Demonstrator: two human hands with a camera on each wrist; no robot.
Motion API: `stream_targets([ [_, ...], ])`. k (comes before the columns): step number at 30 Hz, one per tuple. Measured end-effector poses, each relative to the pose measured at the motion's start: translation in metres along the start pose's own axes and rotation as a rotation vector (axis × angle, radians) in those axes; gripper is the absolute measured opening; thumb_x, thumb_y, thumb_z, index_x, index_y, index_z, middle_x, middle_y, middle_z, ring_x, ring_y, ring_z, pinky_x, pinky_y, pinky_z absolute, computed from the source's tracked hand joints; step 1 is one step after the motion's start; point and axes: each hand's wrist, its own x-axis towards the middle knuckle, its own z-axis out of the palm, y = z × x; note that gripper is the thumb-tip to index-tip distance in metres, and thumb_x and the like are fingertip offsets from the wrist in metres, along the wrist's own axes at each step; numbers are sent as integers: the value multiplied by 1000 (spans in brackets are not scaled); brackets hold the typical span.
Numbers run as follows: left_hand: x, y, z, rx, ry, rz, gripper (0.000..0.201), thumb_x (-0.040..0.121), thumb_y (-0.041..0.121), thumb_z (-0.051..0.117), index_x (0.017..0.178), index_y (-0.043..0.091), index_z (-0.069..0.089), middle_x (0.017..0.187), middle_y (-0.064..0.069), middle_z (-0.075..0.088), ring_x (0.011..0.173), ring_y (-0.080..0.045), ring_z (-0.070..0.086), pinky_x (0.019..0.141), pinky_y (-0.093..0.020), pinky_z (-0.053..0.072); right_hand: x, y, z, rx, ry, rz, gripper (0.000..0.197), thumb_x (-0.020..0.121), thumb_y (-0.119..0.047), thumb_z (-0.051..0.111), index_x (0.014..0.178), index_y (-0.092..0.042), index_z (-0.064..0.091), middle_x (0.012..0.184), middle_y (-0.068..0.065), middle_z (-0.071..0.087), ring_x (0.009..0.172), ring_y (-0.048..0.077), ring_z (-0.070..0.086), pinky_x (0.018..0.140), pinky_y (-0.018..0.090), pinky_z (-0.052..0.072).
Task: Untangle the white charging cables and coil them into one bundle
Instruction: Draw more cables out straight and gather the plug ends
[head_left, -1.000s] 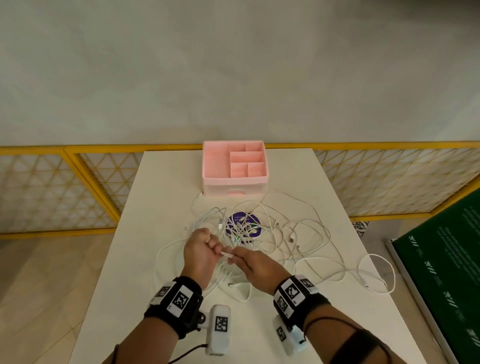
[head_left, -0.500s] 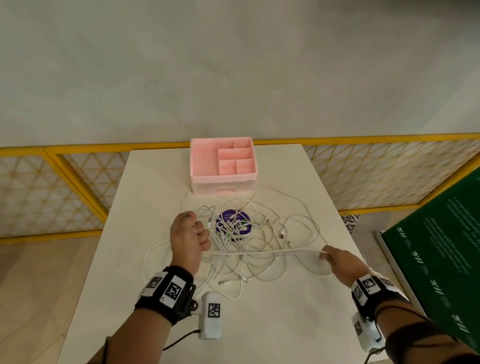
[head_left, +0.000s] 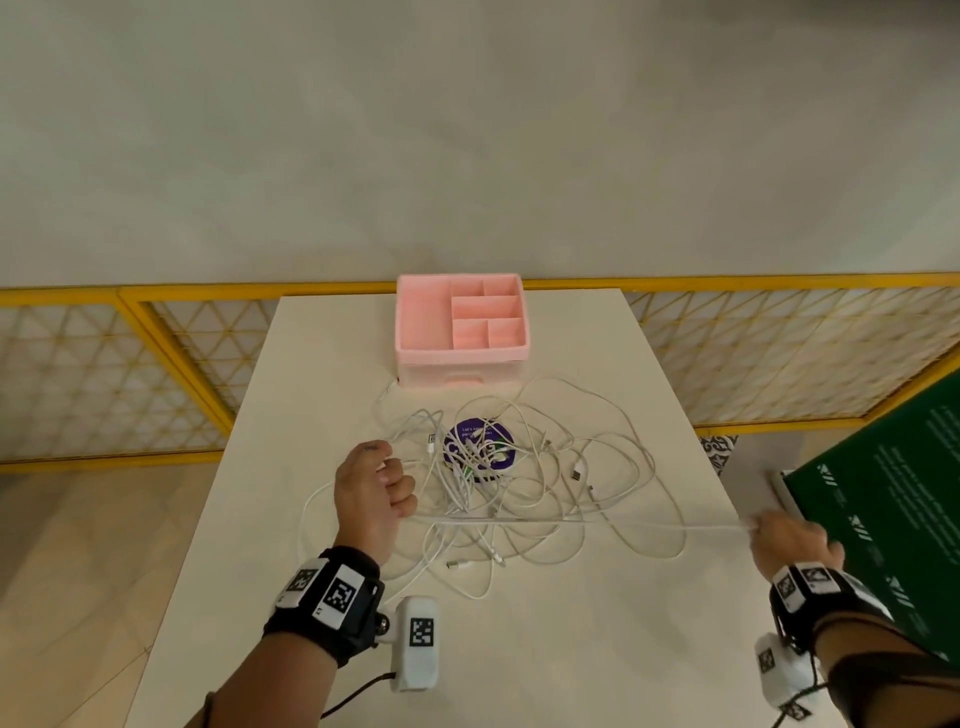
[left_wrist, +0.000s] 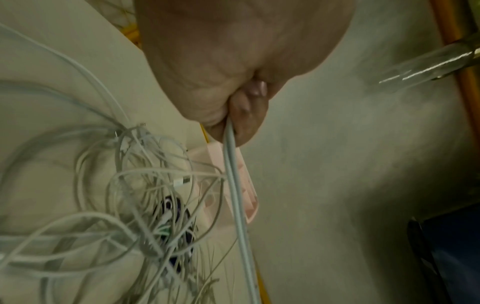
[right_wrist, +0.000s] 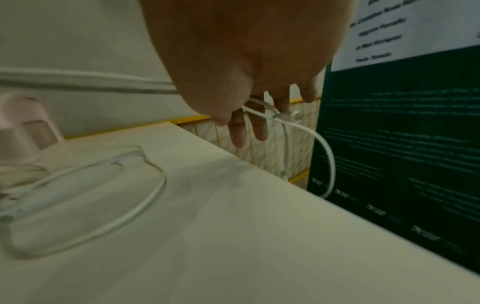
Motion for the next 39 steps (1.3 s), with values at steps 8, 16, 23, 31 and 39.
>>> stream_targets([
  [8,9,35,-26,-111,54,61,23,93,10,42,72,21,42,50,8,28,39,-9,20,42,-16,16,9,21,37,0,-207,195,47,97,-44,37,139,-23,43,148,10,39,134,40,31,109,59,32],
  [16,-11,0,-13,-6,-114,-94,25,95,7,36,76,20,46,51,7,30,40,-8,22,42,-18,16,16,-35,-18,-145,-362,-109,99,57,-35,82,144,-28,34,141,5,46,126,33,50,97,49,50],
  [23,-19,-14,-5,42,-121,-179,24,95,3,44,77,18,51,51,3,35,38,-10,29,44,-19,28,-58,-178,-44,113,-229,-785,25,93,-19,56,113,-16,71,122,4,67,113,20,61,95,24,42],
  [31,-17,-3,-8,63,-111,-97,27,92,-7,35,85,12,52,56,0,35,46,-14,33,47,-24,33,-99,-217,16,-164,-161,-818,26,94,-22,47,118,-22,57,123,6,61,116,30,57,96,37,44],
  [39,-15,2,-1,115,-165,-72,19,96,0,42,92,15,53,61,-3,46,50,-17,45,68,-48,56,-97,-214,-105,838,-119,-875,19,100,-25,54,87,-16,65,57,-6,52,51,8,47,53,19,39],
])
